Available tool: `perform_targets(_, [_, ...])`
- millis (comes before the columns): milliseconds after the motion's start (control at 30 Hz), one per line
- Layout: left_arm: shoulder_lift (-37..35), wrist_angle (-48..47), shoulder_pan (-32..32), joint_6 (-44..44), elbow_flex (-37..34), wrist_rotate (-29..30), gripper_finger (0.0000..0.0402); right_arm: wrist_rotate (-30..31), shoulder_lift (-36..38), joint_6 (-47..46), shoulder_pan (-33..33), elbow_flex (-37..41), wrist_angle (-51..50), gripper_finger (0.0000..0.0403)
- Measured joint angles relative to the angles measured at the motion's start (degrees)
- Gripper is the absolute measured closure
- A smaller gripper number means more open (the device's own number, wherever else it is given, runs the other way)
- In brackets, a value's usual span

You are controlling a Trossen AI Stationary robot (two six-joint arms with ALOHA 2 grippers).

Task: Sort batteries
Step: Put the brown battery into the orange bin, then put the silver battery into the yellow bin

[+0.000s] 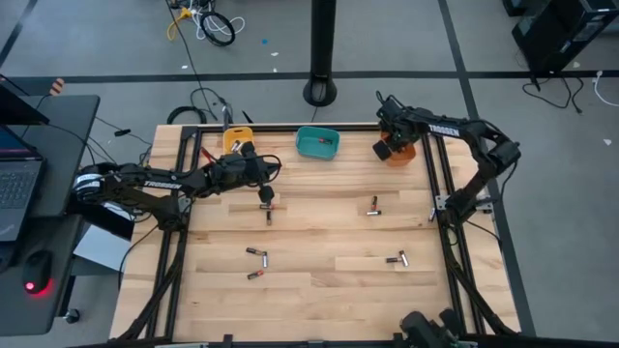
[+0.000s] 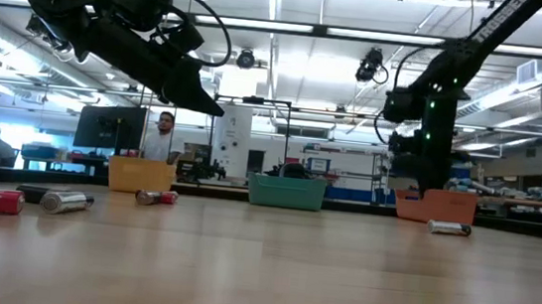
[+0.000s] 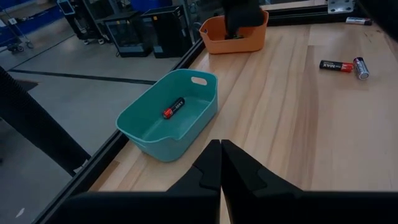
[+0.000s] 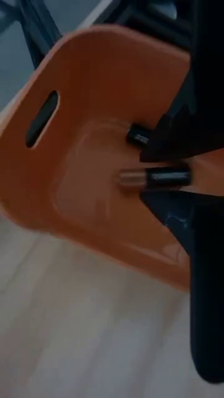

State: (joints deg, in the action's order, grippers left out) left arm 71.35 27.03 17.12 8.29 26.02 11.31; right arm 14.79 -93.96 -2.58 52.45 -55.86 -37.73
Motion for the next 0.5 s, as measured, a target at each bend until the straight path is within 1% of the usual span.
perform_targets(100, [0.0,0.01,0.0,0.03,0.0,0.0,0.039,2.18,4.29,1.76,-2.35,-0.02,-3.53,0.0351])
perform_targets(167, [0.0,0.02,0.0,0.31,0.0,0.02,0.039,2.32,7.52,2.74,-4.4,-0.04,-6.78,0.0385])
perform_targets(200, [0.0,0.02,0.0,0.31,0.0,0.02,0.039,2.29,9.14,3.06,-5.58,-0.04,-8.73,0.0391])
perform_targets(267, [0.0,0.02,0.0,0.34,0.0,0.02,0.039,2.04,12.22,3.12,-8.14,-0.06,-13.21,0.0389])
perform_targets(333, [0.0,0.02,0.0,0.35,0.0,0.02,0.039,0.37,14.52,1.39,-10.69,-0.07,-19.06,0.0388])
perform_targets(500, [0.0,0.07,0.0,0.4,0.0,0.02,0.039,-1.5,16.31,-8.96,-18.69,-0.07,-33.26,0.0395])
